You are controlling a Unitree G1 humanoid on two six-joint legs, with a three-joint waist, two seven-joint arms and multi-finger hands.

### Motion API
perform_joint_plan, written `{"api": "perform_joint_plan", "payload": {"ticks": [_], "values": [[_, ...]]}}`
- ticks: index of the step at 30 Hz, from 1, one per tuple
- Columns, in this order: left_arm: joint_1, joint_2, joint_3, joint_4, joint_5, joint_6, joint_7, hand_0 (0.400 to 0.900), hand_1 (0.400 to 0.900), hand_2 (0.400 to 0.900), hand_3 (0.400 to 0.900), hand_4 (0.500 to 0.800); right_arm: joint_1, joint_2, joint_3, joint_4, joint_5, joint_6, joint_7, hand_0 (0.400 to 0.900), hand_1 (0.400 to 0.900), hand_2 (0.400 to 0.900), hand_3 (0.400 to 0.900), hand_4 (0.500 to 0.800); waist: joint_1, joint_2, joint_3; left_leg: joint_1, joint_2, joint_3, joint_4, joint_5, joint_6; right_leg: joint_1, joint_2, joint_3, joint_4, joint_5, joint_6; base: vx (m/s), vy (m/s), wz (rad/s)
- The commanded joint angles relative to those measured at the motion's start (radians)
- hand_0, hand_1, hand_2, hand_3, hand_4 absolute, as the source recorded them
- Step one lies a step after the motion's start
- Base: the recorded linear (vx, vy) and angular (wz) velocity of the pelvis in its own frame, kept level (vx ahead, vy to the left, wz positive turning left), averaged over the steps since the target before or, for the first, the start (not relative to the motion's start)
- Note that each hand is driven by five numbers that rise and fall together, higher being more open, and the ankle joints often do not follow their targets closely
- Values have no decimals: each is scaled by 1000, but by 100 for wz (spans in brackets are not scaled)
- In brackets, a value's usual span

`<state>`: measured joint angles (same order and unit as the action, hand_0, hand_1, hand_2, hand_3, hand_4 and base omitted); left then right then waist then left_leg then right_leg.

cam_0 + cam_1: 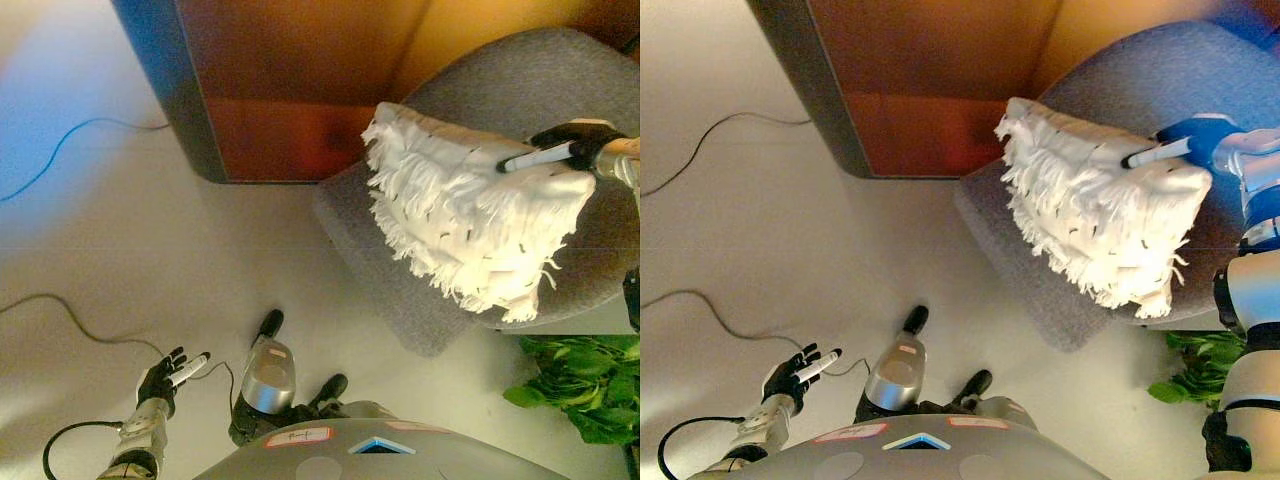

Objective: Pick up the pillow and put it on the sofa.

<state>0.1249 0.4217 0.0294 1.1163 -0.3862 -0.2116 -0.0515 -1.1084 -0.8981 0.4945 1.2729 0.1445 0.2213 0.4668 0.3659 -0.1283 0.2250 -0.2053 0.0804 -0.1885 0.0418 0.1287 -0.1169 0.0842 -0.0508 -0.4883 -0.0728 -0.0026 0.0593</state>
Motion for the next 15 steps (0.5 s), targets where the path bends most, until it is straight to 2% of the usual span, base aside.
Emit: {"api": "perform_joint_plan", "payload": {"ticks": [1,9,15], "values": [[1,90,-37,-5,5,-72,4,900,900,900,900,800,-149,-109,9,-23,-10,51,-202,900,900,900,900,800,29,16,3,27,18,32,-63,5,-17,-71,21,69,167,-85,-44,-95,-99,2],[-19,79,-71,-26,-61,-74,22,900,900,900,900,800,-133,-111,-1,22,-53,148,-341,900,900,900,900,800,6,90,51,-34,42,38,-7,32,-16,-116,15,68,231,-92,-65,-83,-34,-8],[-27,85,-66,-28,-82,-67,13,900,900,900,900,800,-104,-123,-21,29,-52,147,-351,900,900,900,900,800,-13,105,58,-38,52,47,-6,35,-15,-125,19,91,245,-102,-67,-29,-17,-13]]}}
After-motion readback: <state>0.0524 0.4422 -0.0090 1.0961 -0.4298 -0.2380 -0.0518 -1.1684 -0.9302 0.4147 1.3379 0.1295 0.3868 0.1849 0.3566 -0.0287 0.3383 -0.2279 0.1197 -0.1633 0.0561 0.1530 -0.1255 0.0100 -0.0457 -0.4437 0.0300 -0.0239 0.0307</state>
